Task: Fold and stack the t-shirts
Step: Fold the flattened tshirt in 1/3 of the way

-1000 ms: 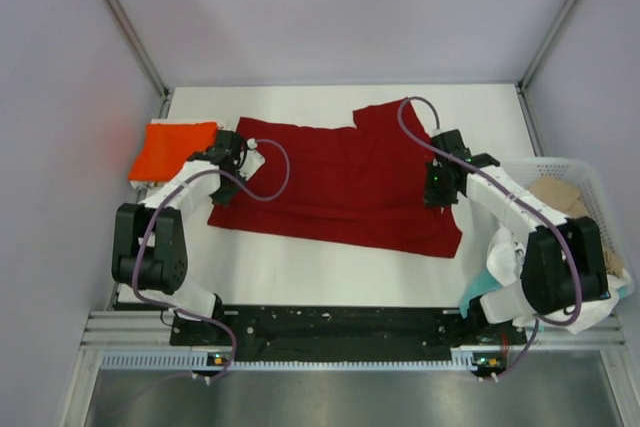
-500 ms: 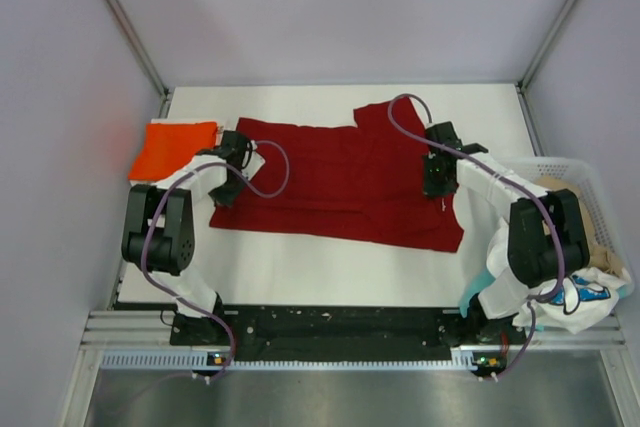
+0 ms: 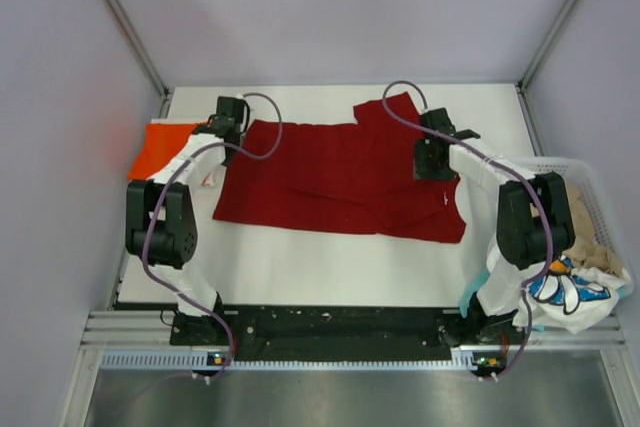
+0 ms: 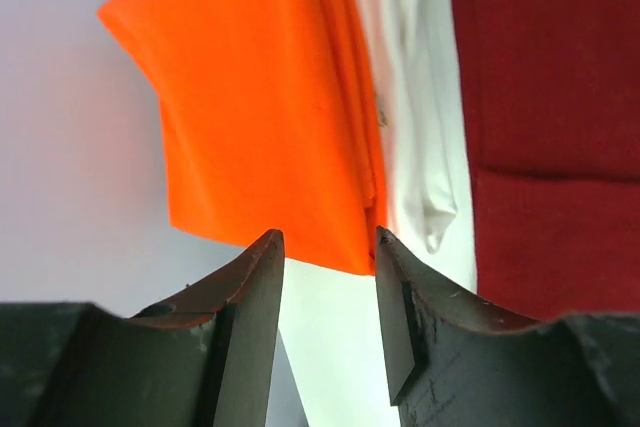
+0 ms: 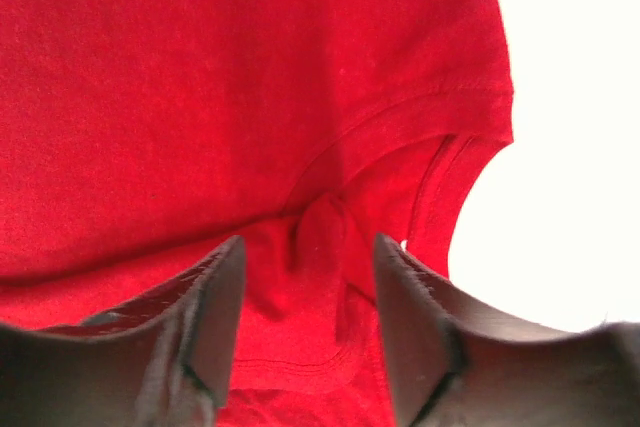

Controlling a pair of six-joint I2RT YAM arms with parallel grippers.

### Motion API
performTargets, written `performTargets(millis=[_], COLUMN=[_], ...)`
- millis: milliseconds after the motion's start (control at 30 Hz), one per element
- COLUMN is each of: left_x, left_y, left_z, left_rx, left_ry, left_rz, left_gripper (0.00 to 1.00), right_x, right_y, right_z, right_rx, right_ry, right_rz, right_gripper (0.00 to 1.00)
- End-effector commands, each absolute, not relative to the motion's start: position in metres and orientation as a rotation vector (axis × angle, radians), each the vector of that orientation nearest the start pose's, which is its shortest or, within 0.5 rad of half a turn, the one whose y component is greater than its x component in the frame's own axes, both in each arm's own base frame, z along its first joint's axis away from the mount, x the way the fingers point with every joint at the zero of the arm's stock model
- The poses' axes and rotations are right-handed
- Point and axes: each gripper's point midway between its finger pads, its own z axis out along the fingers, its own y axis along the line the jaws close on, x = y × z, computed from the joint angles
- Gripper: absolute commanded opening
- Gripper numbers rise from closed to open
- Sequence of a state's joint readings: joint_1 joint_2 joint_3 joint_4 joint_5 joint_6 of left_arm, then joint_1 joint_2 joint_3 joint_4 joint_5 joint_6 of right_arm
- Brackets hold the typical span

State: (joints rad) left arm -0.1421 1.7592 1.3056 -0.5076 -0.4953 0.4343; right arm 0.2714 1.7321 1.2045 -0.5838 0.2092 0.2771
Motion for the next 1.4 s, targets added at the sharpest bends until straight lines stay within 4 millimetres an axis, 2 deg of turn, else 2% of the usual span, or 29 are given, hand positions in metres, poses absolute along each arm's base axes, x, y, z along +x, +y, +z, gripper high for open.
performTargets(millis=[0, 67, 100, 200, 267, 333, 467, 533, 633, 800, 867, 933, 967, 1067, 1100, 1233, 1367], left_x=[0.429, 0.418, 0.412, 0.377, 0.350, 0.326, 0.314, 0.310, 0.306, 0.304, 0.308, 0.307, 0.307, 0.298, 0.292, 0.266, 0.219], left_y=[0.048, 0.044, 0.036, 0.006, -0.018, -0.027, -0.019, -0.020, -0.023, -0.016, -0.004, -0.001, -0.001, 0.002, 0.005, 0.013, 0.007], left_z=[0.141, 0.137, 0.138, 0.124, 0.112, 0.098, 0.070, 0.059, 0.043, 0.015, 0.011, 0.011, 0.012, 0.019, 0.023, 0.044, 0.051], left_rx=[0.445, 0.511, 0.571, 0.852, 1.082, 1.198, 1.275, 1.316, 1.348, 1.334, 1.295, 1.264, 1.250, 1.223, 1.213, 1.199, 1.250], left_ry=[2.406, 2.434, 2.429, 2.415, 2.356, 2.353, 2.415, 2.429, 2.449, 2.509, 2.533, 2.550, 2.554, 2.569, 2.584, 2.625, 2.714], left_rz=[0.800, 0.757, 0.688, 0.447, 0.253, 0.148, 0.164, 0.139, 0.098, 0.135, 0.238, 0.259, 0.265, 0.277, 0.288, 0.317, 0.177], left_gripper=[0.46, 0.41, 0.38, 0.36, 0.36, 0.38, 0.40, 0.41, 0.42, 0.41, 0.35, 0.07, 0.00, 0.00, 0.00, 0.00, 0.00], right_x=[0.389, 0.378, 0.370, 0.341, 0.316, 0.293, 0.255, 0.243, 0.235, 0.234, 0.234, 0.232, 0.231, 0.226, 0.223, 0.209, 0.189], right_y=[0.066, 0.064, 0.062, 0.056, 0.057, 0.058, 0.058, 0.058, 0.054, 0.047, 0.047, 0.045, 0.045, 0.043, 0.043, 0.052, 0.059], right_z=[0.097, 0.105, 0.110, 0.116, 0.106, 0.095, 0.064, 0.051, 0.036, 0.009, 0.004, 0.002, 0.004, 0.012, 0.016, 0.039, 0.058], right_rx=[0.095, 0.128, 0.148, 0.226, 0.271, 0.307, 0.402, 0.438, 0.459, 0.512, 0.529, 0.550, 0.561, 0.590, 0.599, 0.650, 0.705], right_ry=[2.545, 2.546, 2.542, 2.534, 2.562, 2.594, 2.684, 2.720, 2.755, 2.783, 2.781, 2.787, 2.779, 2.756, 2.753, 2.733, 2.741], right_rz=[-0.168, -0.162, -0.158, -0.136, -0.095, -0.062, -0.040, -0.044, -0.086, -0.142, -0.144, -0.140, -0.131, -0.092, -0.079, 0.033, 0.114], right_gripper=[0.59, 0.61, 0.61, 0.61, 0.61, 0.61, 0.61, 0.61, 0.61, 0.57, 0.47, 0.33, 0.24, 0.02, 0.00, 0.00, 0.00])
